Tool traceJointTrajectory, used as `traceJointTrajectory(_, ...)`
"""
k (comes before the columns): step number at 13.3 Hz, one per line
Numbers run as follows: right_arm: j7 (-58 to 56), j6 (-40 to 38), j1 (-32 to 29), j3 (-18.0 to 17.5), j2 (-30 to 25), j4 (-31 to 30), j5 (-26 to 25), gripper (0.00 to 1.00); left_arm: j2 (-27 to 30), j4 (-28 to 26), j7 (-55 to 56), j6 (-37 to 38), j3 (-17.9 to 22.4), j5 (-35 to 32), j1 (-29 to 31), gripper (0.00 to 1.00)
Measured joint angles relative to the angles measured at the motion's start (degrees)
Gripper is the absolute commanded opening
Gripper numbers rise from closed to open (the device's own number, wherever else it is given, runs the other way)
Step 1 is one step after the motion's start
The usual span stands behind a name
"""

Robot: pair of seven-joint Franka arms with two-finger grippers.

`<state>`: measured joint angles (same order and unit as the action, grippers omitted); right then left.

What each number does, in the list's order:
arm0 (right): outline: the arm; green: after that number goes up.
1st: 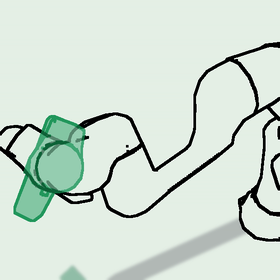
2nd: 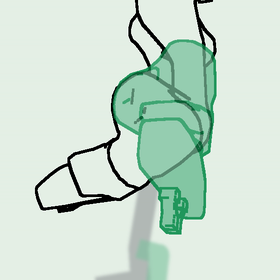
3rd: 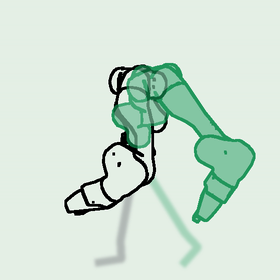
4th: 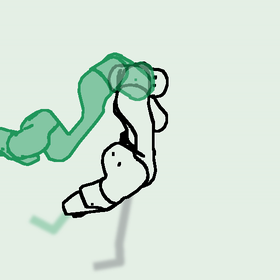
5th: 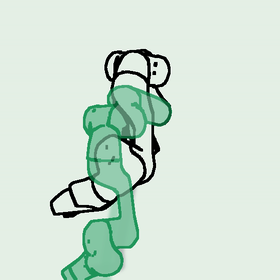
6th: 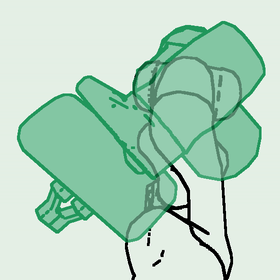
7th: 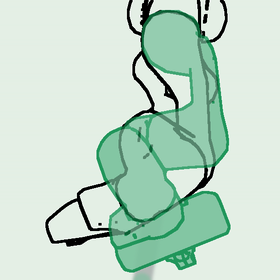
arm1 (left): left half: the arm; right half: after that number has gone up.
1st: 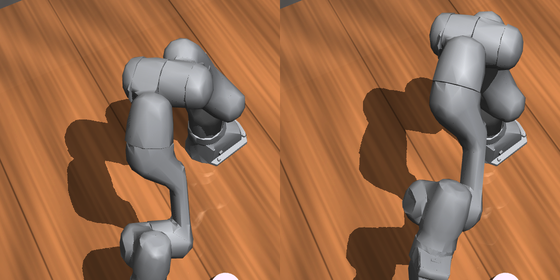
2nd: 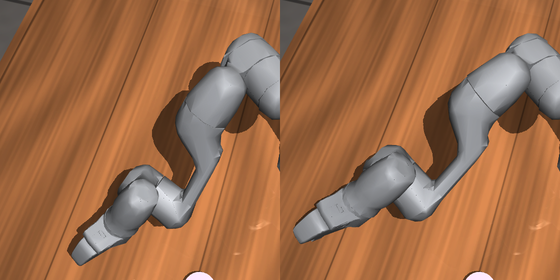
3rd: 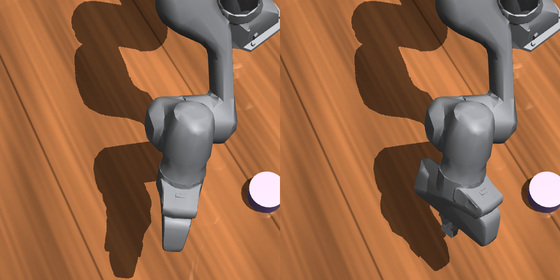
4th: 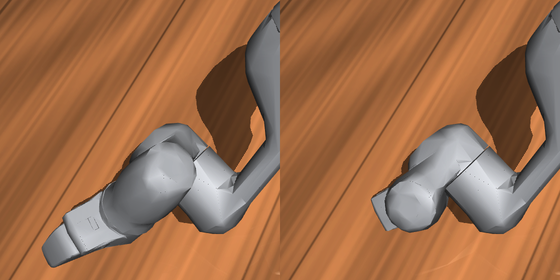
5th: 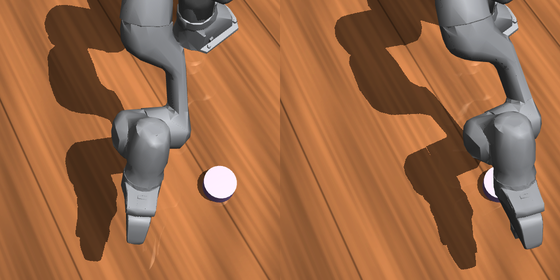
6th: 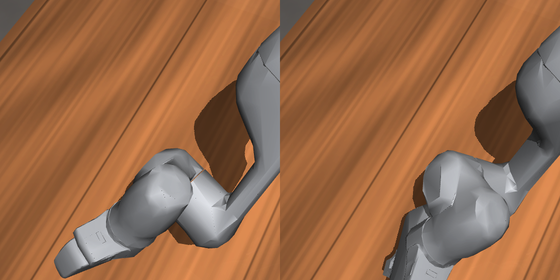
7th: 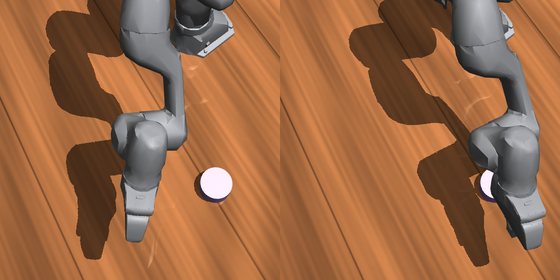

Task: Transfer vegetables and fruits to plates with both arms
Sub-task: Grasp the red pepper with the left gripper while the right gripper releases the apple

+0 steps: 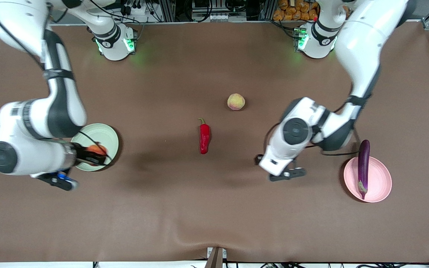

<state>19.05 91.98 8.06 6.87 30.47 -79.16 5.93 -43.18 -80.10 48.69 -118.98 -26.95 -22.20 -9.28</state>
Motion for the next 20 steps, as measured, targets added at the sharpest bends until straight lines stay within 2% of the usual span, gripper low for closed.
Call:
traceJointTrajectory(2, -9.85, 3.07, -5.65, 0.05, -4.67, -8.09, -1.53, 0.0, -2.88, 2.92, 3.47, -3.01, 2.57, 0.01, -6.19, 1.0)
traceJointTrajectory(5, -16.39, 16.7, -9.33, -0.04, -11.23, -25.02, -1.84, 0.0, -4.48, 3.91, 10.04, -3.31, 4.48, 0.01, -14.7, 1.0)
traceJointTrajectory(7, -19.15, 24.16, -10.75, -0.13, -13.09, -33.74, -2.01, 0.0, -4.72, 3.05, 15.34, -3.15, 4.7, 0.01, -18.07, 1.0)
traceJointTrajectory(9, -20.94, 31.89, -11.88, -0.16, -13.53, -39.96, -2.04, 0.0, -5.12, 2.55, 20.27, -3.15, 4.74, 0.01, -21.04, 1.0)
traceJointTrajectory(11, -21.04, 37.9, -11.96, -0.37, -13.52, -43.87, -2.04, 0.0, -5.18, 1.17, 22.46, -3.68, 4.78, 0.01, -23.31, 1.0)
traceJointTrajectory(14, -20.99, 40.47, -11.96, -0.96, -13.5, -45.05, -2.04, 0.0, -5.36, -2.5, 23.84, -10.56, 4.85, 0.01, -24.45, 0.98)
traceJointTrajectory(15, -20.96, 40.86, -11.96, -1.02, -13.37, -45.14, -2.04, 0.0, -5.57, -3.14, 23.86, -12.12, 4.94, 0.01, -24.44, 0.95)
traceJointTrajectory(16, -20.93, 41.36, -11.96, -1.07, -13.01, -45.29, -2.03, 0.04, -5.93, -3.29, 23.86, -12.98, 5.09, 0.0, -24.41, 0.87)
traceJointTrajectory(18, -20.87, 42.54, -11.96, -1.12, -11.75, -45.57, -2.0, 0.43, -6.77, -3.37, 23.86, -14.02, 5.37, 0.0, -24.39, 0.64)
traceJointTrajectory(19, -20.81, 43.02, -11.96, -1.18, -11.03, -45.67, -1.74, 0.92, -7.33, -3.38, 23.86, -14.38, 5.41, 0.0, -24.38, 0.46)
traceJointTrajectory(20, -20.57, 43.23, -11.95, -1.24, -10.63, -45.65, -1.36, 1.0, -7.94, -3.39, 23.86, -14.73, 5.4, 0.0, -24.39, 0.16)
